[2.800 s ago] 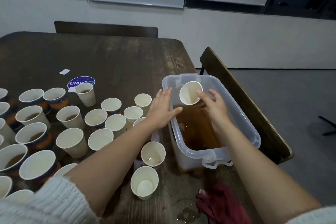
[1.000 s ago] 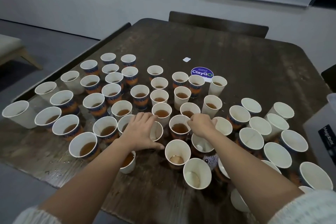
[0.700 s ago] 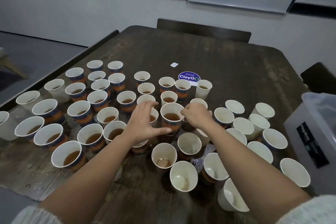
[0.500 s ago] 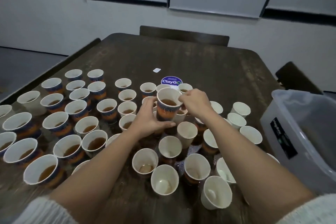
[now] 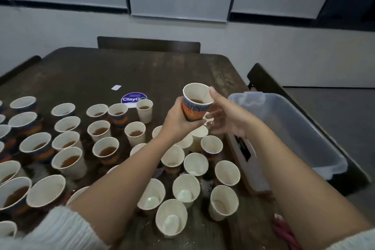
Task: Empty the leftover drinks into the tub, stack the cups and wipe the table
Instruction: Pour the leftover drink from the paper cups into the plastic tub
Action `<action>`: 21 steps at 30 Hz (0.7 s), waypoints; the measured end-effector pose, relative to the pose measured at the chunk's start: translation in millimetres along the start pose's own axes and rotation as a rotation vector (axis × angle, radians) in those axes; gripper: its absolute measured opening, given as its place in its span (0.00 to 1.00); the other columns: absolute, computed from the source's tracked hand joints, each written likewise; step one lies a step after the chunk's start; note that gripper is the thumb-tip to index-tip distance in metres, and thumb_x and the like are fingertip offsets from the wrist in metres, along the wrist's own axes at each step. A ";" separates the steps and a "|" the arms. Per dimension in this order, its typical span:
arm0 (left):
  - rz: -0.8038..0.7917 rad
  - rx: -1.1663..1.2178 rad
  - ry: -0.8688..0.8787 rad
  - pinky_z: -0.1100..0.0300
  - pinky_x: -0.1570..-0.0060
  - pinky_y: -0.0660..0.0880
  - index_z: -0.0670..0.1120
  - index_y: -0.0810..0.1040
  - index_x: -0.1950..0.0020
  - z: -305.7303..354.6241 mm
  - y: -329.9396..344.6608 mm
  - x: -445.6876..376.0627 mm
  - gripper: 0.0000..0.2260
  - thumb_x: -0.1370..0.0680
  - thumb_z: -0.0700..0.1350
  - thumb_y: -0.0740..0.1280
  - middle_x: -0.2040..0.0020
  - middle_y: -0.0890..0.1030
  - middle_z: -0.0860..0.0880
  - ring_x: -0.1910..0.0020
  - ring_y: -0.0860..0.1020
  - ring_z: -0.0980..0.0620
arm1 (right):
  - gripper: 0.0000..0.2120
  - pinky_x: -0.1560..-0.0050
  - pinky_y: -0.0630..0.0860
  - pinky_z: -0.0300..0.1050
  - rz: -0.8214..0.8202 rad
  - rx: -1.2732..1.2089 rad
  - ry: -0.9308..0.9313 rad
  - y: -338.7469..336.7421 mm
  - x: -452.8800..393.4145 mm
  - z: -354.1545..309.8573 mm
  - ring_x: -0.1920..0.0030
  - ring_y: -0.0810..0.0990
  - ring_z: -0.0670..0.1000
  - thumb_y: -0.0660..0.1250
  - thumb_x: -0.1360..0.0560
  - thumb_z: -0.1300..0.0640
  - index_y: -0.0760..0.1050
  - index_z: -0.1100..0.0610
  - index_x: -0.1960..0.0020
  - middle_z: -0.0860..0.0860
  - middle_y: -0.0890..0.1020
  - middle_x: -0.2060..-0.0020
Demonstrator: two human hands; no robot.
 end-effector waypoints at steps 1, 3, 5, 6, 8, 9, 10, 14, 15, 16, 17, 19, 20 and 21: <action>-0.005 0.012 0.006 0.70 0.50 0.72 0.51 0.66 0.38 4.2 13.2 -2.3 0.30 0.33 0.46 0.79 0.46 0.74 0.57 0.46 0.74 0.59 | 0.36 0.37 0.74 0.59 -0.069 -0.057 0.038 -8.6 0.2 9.9 0.40 0.79 0.62 0.58 0.29 0.28 0.75 0.56 0.38 0.61 0.78 0.41; -0.025 0.028 0.012 0.74 0.53 0.72 0.52 0.66 0.40 9.2 37.7 -7.1 0.30 0.34 0.45 0.80 0.48 0.75 0.59 0.48 0.75 0.59 | 0.38 0.35 0.73 0.60 -0.169 -0.174 0.061 -21.9 0.5 24.4 0.40 0.79 0.62 0.57 0.31 0.26 0.75 0.55 0.36 0.61 0.78 0.40; -0.057 0.047 0.011 0.74 0.53 0.71 0.52 0.66 0.39 13.9 65.4 -12.7 0.30 0.34 0.43 0.80 0.48 0.76 0.59 0.47 0.76 0.58 | 0.34 0.33 0.71 0.62 -0.187 -0.303 0.038 -40.1 1.7 32.3 0.39 0.78 0.63 0.58 0.29 0.29 0.75 0.54 0.37 0.61 0.79 0.39; -0.063 0.055 0.017 0.73 0.52 0.72 0.52 0.67 0.39 16.4 75.3 -15.0 0.30 0.34 0.43 0.80 0.47 0.76 0.57 0.46 0.76 0.57 | 0.31 0.34 0.72 0.61 -0.173 -0.363 0.031 -47.6 2.2 34.5 0.39 0.79 0.63 0.60 0.28 0.31 0.76 0.54 0.37 0.60 0.79 0.39; -0.066 0.054 0.023 0.65 0.48 0.73 0.49 0.68 0.38 21.7 96.2 -21.2 0.30 0.34 0.42 0.80 0.46 0.77 0.54 0.44 0.77 0.54 | 0.25 0.36 0.74 0.58 -0.126 -0.454 0.025 -64.9 1.8 39.6 0.41 0.79 0.60 0.62 0.26 0.35 0.76 0.54 0.40 0.60 0.78 0.40; -0.075 0.058 0.022 0.64 0.47 0.73 0.47 0.68 0.37 24.4 106.0 -24.1 0.31 0.34 0.42 0.80 0.45 0.77 0.52 0.44 0.76 0.53 | 0.23 0.36 0.74 0.57 -0.102 -0.479 0.027 -73.4 1.4 42.1 0.41 0.79 0.59 0.62 0.25 0.37 0.76 0.54 0.41 0.60 0.77 0.39; -0.090 0.066 0.021 0.64 0.47 0.73 0.46 0.67 0.36 27.4 114.8 -26.2 0.32 0.34 0.42 0.80 0.44 0.77 0.51 0.43 0.76 0.53 | 0.21 0.37 0.75 0.55 -0.083 -0.498 0.030 -80.6 0.7 44.1 0.41 0.78 0.59 0.63 0.24 0.39 0.76 0.54 0.42 0.60 0.76 0.39; -0.152 0.097 0.009 0.59 0.40 0.73 0.50 0.64 0.36 24.6 146.0 -35.1 0.35 0.36 0.43 0.81 0.39 0.76 0.49 0.38 0.75 0.51 | 0.23 0.44 0.79 0.50 -0.010 -0.492 0.024 -107.7 -2.1 54.4 0.40 0.77 0.58 0.64 0.24 0.40 0.73 0.54 0.36 0.59 0.76 0.40; -0.171 0.071 -0.007 0.55 0.38 0.73 0.51 0.63 0.36 20.9 153.6 -36.0 0.35 0.36 0.43 0.80 0.37 0.75 0.49 0.37 0.74 0.51 | 0.25 0.44 0.79 0.50 0.018 -0.468 0.016 -116.6 -3.6 58.5 0.39 0.77 0.58 0.65 0.24 0.40 0.71 0.53 0.34 0.59 0.75 0.39; -0.193 0.041 -0.016 0.52 0.36 0.72 0.52 0.64 0.36 17.0 160.4 -36.1 0.35 0.35 0.45 0.80 0.35 0.74 0.49 0.35 0.73 0.51 | 0.26 0.43 0.78 0.51 0.049 -0.431 0.003 -124.4 -4.6 62.1 0.39 0.76 0.58 0.65 0.24 0.40 0.69 0.53 0.31 0.58 0.75 0.38; -0.208 0.002 -0.028 0.50 0.35 0.71 0.51 0.64 0.34 10.6 166.0 -36.0 0.34 0.34 0.48 0.79 0.34 0.72 0.49 0.34 0.71 0.51 | 0.27 0.42 0.77 0.52 0.082 -0.395 -0.008 -131.4 -5.5 65.8 0.38 0.76 0.58 0.65 0.24 0.40 0.68 0.52 0.30 0.58 0.74 0.37; -0.228 -0.073 -0.061 0.45 0.32 0.69 0.51 0.63 0.28 1.8 175.8 -33.5 0.35 0.30 0.56 0.74 0.28 0.69 0.50 0.30 0.68 0.50 | 0.26 0.37 0.75 0.55 0.152 -0.331 -0.023 -146.7 -6.6 73.9 0.38 0.75 0.58 0.64 0.24 0.39 0.67 0.50 0.30 0.56 0.74 0.36; -0.237 -0.107 -0.080 0.44 0.30 0.65 0.51 0.61 0.25 -1.1 179.3 -30.9 0.34 0.26 0.56 0.71 0.25 0.65 0.49 0.27 0.64 0.49 | 0.24 0.36 0.74 0.56 0.190 -0.300 -0.031 -153.2 -6.8 77.4 0.38 0.75 0.58 0.63 0.23 0.40 0.67 0.50 0.31 0.55 0.75 0.37; -0.246 -0.142 -0.086 0.45 0.27 0.61 0.50 0.58 0.23 -2.3 182.6 -28.1 0.32 0.22 0.55 0.67 0.23 0.61 0.48 0.24 0.59 0.49 | 0.22 0.35 0.73 0.56 0.223 -0.280 -0.036 -159.4 -7.2 81.0 0.38 0.75 0.57 0.63 0.23 0.40 0.67 0.49 0.33 0.54 0.75 0.38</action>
Point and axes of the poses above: each hand's wrist, its own x-axis away from the middle knuckle, its own y-axis out of the palm, z = x × y, the point moved 6 cm from there along -x, towards the middle knuckle
